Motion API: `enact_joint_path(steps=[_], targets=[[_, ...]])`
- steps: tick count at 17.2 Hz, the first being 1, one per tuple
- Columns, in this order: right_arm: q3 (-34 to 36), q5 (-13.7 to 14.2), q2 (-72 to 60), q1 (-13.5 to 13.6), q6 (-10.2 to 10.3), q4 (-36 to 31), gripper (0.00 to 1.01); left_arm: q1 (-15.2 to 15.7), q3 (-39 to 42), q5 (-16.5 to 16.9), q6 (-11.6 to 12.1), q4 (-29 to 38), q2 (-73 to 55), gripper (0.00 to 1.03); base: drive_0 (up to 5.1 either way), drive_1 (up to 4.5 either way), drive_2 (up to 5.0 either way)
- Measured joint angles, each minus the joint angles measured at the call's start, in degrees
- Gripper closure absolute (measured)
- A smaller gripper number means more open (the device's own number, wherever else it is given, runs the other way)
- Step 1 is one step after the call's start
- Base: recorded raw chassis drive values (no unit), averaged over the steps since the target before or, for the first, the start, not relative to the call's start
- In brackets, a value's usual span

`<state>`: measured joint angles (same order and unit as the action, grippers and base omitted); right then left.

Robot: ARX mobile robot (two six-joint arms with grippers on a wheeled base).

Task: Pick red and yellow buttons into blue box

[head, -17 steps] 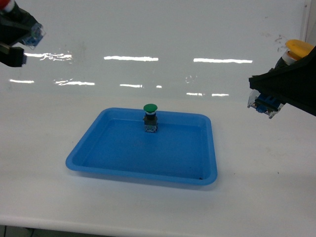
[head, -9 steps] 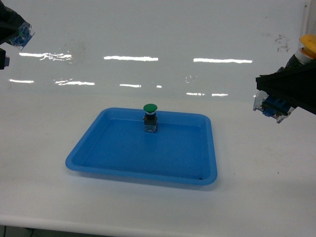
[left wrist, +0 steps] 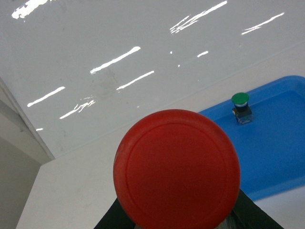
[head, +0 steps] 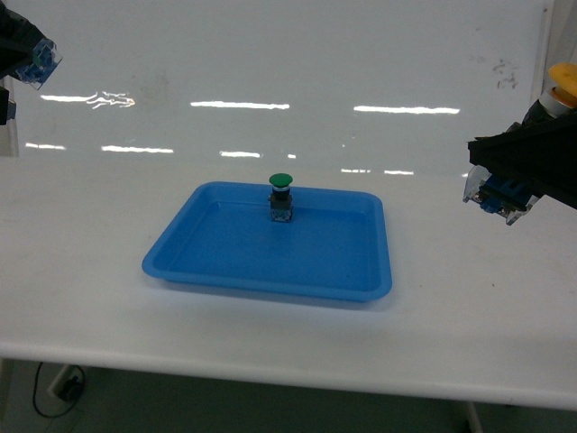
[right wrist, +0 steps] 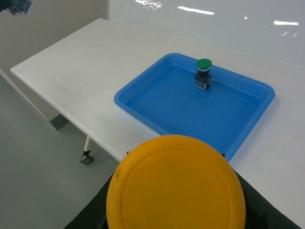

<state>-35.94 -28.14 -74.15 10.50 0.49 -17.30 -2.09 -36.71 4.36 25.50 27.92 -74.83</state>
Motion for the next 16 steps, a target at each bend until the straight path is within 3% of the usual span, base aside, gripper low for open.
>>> enact_joint_path(steps=[16], targets=[[0.04, -0.09, 0.02, 0.31, 0.09, 0.11, 0.60, 0.09, 0.04, -0.07, -0.02, -0.02, 0.02, 0.80, 4.6, -3.84, -0.5]])
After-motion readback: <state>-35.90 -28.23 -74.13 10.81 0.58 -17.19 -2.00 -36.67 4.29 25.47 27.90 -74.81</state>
